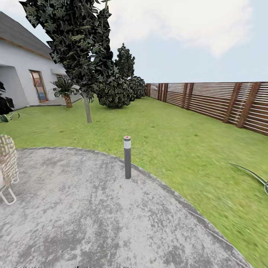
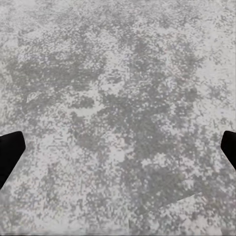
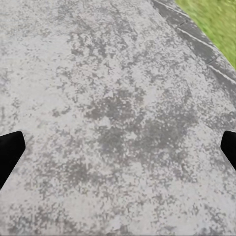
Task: In the garden, pick up the pesticide atomizer on the floor and spray pesticide onto both trees until each tree trunk is fully covered.
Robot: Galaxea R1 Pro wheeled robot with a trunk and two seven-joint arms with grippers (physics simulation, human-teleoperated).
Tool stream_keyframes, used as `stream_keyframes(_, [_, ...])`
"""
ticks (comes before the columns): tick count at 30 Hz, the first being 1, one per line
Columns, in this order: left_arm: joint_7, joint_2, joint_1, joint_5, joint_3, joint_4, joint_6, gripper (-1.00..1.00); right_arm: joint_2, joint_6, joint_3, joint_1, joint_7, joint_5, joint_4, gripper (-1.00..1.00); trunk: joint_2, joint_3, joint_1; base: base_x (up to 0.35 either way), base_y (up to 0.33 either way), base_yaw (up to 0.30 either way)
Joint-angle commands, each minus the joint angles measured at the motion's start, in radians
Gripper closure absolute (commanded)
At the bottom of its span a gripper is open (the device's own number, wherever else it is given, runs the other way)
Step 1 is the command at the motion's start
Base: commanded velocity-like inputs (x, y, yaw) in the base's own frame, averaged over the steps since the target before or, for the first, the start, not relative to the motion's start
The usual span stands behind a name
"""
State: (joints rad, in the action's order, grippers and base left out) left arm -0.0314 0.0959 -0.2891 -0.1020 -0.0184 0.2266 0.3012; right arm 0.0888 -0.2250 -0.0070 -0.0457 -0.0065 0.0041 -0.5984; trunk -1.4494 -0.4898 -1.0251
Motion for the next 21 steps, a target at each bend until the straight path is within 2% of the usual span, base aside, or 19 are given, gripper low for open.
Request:
stream_keyframes(1, [-0.001,0.000,-0.001,-0.011,0.002,-0.001,0.004,-1.00,0.000,-0.003,-0.001,0.000,-0.001,0.000,0.001,-1.00,-0.001,-0.002,0.000,0.000,0.000,0.227])
stream_keyframes(15, [-0.002,-0.001,-0.001,-0.013,0.002,0.000,0.004,-1.00,-0.001,-0.002,0.002,0.000,0.000,0.002,0.004,-1.00,-0.001,-0.016,0.000,0.000,0.000,0.227])
stream_keyframes(21, [-0.003,-0.001,-0.001,-0.014,0.002,0.000,0.004,-1.00,-0.003,-0.002,0.004,0.000,0.000,0.002,0.025,-1.00,-0.043,-0.042,-0.023,0.000,0.000,0.195])
